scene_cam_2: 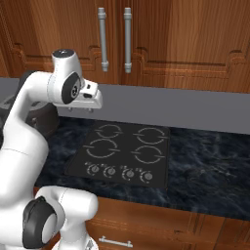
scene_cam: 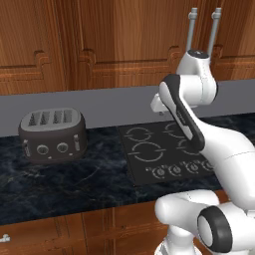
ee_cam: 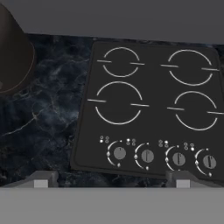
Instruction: Retrieve the tupperware from the cabinet, then place the raw meat into the tupperware to avoid contamination.
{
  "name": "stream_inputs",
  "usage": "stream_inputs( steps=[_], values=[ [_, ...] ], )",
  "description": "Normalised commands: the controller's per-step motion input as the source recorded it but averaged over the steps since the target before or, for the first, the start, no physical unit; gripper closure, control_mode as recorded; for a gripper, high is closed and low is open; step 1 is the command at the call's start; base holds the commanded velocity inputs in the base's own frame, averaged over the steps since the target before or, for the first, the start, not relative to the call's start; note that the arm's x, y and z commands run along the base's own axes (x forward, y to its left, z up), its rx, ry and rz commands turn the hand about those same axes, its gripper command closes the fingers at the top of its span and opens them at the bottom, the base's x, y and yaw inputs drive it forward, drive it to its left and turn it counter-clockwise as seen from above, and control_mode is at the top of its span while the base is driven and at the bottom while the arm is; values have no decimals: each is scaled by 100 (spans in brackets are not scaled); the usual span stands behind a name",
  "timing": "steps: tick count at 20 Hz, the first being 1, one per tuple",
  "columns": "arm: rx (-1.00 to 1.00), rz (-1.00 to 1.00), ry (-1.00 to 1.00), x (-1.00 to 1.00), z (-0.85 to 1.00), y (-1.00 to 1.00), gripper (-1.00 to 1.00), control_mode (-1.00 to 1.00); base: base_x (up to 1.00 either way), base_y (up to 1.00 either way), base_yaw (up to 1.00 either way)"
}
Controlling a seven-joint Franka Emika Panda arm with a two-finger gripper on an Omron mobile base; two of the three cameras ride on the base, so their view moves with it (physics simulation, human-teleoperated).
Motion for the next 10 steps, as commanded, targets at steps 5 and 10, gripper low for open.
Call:
stream_inputs(
  steps=[5,10],
  values=[
    [1,-3,-9,-22,10,-8,-100,-100,0,0,0],
    [8,-1,-22,-51,37,-6,-100,-100,0,0,0]
  ],
)
